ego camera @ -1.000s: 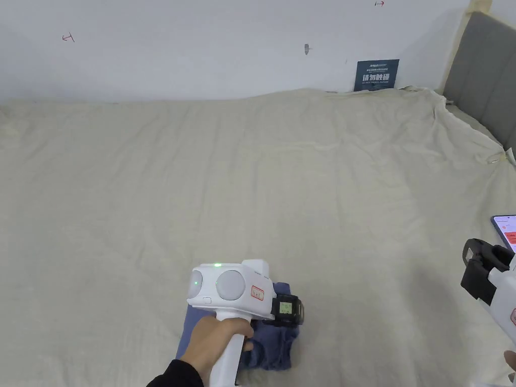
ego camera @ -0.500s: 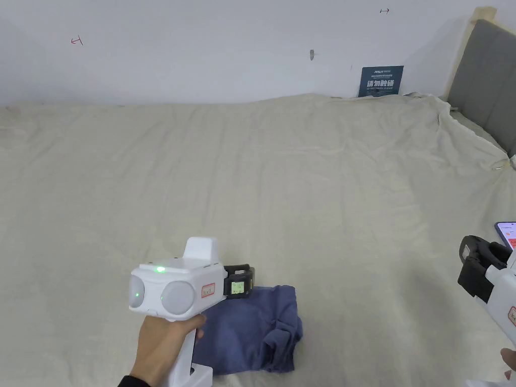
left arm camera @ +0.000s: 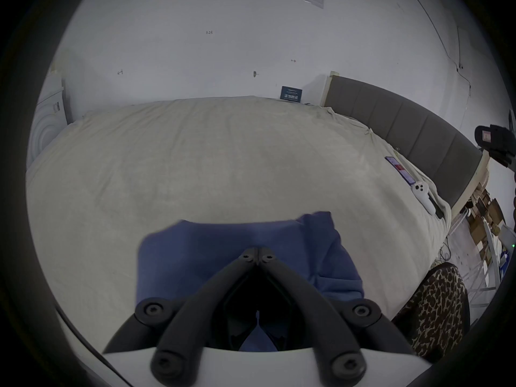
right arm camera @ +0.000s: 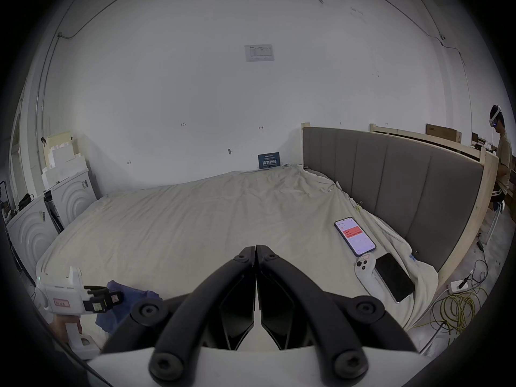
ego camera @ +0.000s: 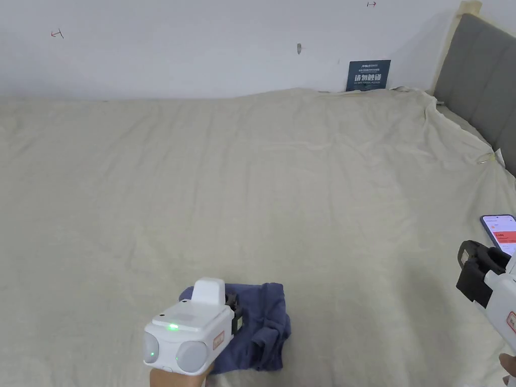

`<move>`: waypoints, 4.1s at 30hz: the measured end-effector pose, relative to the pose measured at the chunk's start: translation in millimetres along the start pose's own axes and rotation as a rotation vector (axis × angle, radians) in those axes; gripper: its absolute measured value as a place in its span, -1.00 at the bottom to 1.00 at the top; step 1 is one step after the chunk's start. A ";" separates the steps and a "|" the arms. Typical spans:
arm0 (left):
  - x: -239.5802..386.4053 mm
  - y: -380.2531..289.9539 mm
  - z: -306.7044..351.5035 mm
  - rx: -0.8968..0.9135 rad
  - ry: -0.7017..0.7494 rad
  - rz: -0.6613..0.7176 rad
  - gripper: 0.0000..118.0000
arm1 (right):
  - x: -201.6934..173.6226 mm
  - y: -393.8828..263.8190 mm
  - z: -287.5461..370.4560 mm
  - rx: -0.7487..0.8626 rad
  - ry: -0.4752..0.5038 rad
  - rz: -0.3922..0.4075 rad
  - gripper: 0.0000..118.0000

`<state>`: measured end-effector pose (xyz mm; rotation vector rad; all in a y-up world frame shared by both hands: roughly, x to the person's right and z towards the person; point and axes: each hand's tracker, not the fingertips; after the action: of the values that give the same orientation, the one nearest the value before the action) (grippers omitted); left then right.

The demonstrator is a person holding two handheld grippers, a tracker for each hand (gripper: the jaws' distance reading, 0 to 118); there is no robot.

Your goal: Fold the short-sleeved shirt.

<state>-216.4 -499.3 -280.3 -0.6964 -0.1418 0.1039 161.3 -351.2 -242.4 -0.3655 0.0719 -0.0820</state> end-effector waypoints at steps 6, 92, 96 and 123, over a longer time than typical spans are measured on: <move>33.1 -14.8 -25.6 -0.054 -0.030 -0.013 -1.00 | 9.9 -2.4 1.7 -0.007 -0.019 -0.005 -1.00; -115.9 47.3 167.3 0.496 0.333 0.053 -1.00 | -206.1 -116.8 -98.5 -0.076 0.338 0.200 -1.00; -122.3 38.0 156.4 0.460 0.321 0.079 -1.00 | -219.2 -138.7 -106.7 -0.140 0.364 0.199 -1.00; -122.8 5.7 33.1 -0.174 -0.119 0.219 0.57 | -226.5 -193.7 -126.2 -0.224 0.377 0.252 -1.00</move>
<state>-343.1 -491.5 -270.6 -0.8790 -0.1898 0.3459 -87.6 -555.1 -277.8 -0.5589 0.5018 0.1091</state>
